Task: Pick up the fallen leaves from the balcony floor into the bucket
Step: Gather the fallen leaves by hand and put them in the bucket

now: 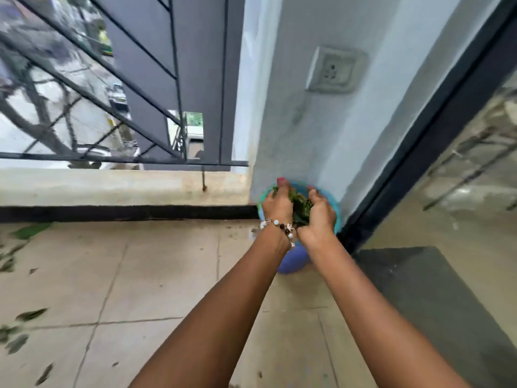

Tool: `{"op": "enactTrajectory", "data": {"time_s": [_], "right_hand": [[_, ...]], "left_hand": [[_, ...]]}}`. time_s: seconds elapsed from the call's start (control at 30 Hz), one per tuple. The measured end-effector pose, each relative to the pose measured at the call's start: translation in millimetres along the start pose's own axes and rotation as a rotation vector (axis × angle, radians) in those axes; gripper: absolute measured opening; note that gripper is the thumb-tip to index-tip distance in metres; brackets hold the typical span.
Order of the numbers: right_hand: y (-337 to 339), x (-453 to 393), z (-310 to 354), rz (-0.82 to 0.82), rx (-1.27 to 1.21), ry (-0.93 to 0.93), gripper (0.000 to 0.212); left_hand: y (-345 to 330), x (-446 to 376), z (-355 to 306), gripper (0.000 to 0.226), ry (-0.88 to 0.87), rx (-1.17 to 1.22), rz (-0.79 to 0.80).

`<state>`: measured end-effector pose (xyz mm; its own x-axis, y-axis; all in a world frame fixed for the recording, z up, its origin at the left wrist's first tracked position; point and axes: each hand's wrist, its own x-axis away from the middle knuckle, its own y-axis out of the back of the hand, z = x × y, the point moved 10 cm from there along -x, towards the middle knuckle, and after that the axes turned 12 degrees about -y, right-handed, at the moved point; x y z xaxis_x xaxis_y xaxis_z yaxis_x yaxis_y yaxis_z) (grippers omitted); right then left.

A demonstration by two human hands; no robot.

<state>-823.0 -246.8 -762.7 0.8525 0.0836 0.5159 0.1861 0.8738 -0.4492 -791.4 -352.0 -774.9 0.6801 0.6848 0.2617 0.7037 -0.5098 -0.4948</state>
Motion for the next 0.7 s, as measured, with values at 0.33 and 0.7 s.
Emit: {"op": "enactTrajectory", "data": {"time_s": [0.33, 0.7], "right_hand": [[47, -111, 21, -0.198, 0.053, 0.026, 0.054], [41, -87, 17, -0.17, 0.058, 0.053, 0.022]], "left_hand": [[-44, -84, 115, 0.111, 0.293, 0.024, 0.187], [-21, -51, 44, 0.021, 0.177, -0.167, 0.208]]}}
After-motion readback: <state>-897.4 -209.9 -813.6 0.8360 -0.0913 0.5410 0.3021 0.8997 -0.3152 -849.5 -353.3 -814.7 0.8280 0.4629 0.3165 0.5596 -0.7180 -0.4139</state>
